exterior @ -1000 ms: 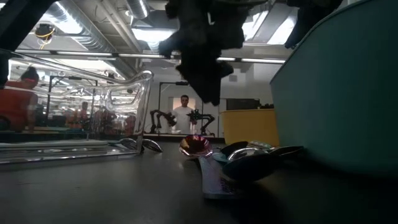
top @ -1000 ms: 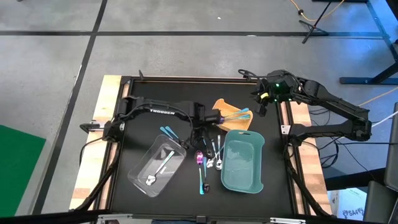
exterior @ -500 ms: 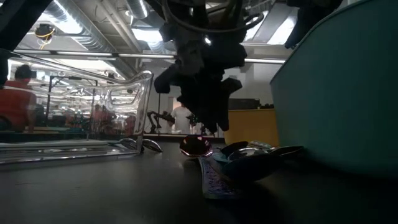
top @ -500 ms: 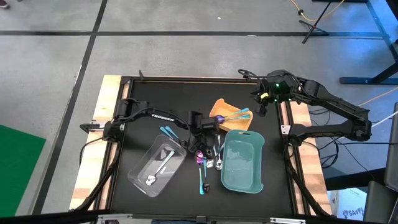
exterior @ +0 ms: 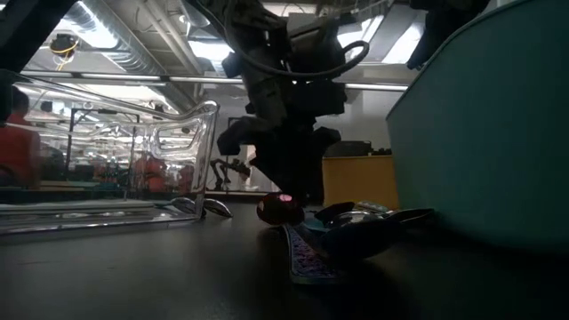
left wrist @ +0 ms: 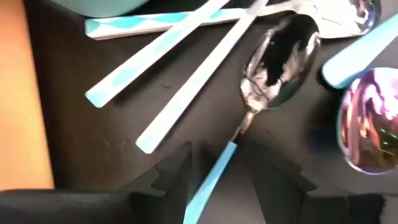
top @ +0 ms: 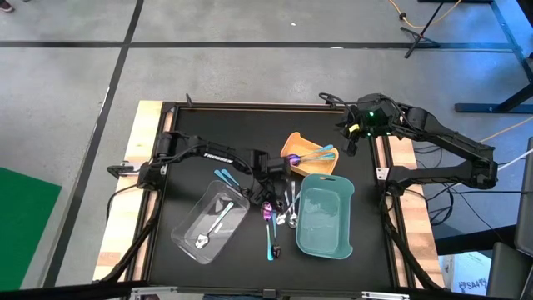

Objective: Sort silverware by color (type)
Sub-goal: Put the blue spoon into the blue bin

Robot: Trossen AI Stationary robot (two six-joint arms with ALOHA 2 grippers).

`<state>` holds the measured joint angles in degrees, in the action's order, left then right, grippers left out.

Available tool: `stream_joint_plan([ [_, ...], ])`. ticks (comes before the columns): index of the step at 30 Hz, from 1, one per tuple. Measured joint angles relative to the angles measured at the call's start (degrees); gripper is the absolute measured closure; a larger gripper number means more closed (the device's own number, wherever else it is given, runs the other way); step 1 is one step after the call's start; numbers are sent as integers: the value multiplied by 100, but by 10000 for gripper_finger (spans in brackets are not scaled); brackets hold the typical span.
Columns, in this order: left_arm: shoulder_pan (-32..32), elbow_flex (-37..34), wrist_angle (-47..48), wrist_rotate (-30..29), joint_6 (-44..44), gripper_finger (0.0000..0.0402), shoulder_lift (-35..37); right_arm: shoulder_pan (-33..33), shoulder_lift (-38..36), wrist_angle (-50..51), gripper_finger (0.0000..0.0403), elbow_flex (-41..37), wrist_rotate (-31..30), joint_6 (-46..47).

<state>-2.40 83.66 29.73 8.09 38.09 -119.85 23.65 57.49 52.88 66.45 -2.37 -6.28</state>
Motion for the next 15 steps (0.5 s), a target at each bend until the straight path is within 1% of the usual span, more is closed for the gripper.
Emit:
stream_joint_plan([
  [13, -165, -14, 16, 92, -46, 251, -2, 1, 0, 0, 324, -1, 0, 0],
  [15, -174, -14, 17, 202, -44, 250, -4, 0, 0, 0, 324, -2, 0, 0],
])
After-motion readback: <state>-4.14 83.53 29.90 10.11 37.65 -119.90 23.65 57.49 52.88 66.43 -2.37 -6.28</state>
